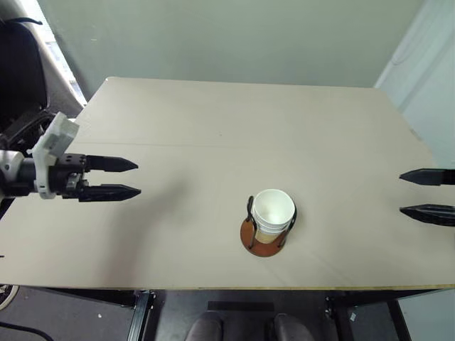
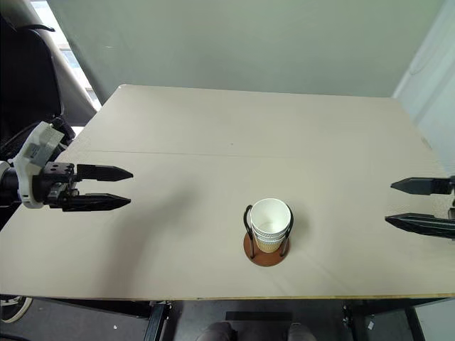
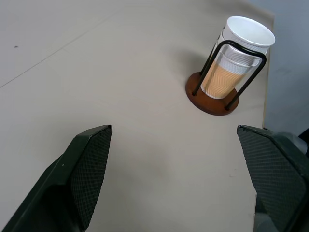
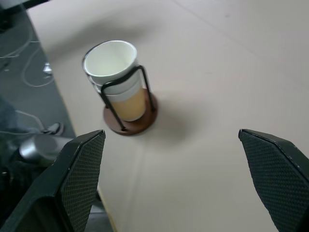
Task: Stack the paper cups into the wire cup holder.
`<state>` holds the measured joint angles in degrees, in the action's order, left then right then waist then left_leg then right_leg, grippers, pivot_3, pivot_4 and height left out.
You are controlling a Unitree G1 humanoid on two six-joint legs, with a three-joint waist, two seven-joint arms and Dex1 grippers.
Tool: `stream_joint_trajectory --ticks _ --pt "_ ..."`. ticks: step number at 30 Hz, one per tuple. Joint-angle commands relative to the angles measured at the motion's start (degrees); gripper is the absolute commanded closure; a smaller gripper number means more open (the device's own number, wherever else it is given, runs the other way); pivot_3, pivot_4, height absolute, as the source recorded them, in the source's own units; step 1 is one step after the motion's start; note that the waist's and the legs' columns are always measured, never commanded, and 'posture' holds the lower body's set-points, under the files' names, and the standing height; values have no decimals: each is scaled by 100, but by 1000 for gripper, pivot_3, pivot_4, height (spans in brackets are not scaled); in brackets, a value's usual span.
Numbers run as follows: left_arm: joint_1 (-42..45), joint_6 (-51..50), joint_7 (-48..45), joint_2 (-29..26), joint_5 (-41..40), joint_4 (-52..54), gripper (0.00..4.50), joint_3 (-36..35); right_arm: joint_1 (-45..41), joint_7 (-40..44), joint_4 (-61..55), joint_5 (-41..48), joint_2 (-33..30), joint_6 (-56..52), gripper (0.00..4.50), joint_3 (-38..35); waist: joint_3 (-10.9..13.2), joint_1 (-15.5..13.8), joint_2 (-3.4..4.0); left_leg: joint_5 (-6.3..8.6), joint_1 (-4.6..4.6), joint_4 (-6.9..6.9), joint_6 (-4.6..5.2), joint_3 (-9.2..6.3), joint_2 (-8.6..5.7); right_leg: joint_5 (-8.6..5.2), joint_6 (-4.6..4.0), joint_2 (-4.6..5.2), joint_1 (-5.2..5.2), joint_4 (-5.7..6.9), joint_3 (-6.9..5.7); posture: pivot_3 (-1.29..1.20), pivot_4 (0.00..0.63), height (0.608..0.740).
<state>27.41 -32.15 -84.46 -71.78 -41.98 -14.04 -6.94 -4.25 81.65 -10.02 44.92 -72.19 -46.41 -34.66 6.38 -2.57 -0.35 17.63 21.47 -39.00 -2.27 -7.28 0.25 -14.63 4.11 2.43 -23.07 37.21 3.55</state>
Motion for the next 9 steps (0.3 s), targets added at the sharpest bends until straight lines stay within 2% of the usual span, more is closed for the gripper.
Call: stream_joint_trajectory --ticks 1,9 --pt "-291 -59 105 46 96 260 85 -396 -175 -37 -16 66 10 61 0 77 0 8 0 0 0 1 0 0 -1 0 0 1 -1 0 0 0 150 740" --pt "-663 -267 255 146 103 596 85 -796 -359 51 95 -1 -73 129 0 251 0 7 0 7 2 9 -4 0 -1 -5 -10 3 -3 -2 0 0 150 740"
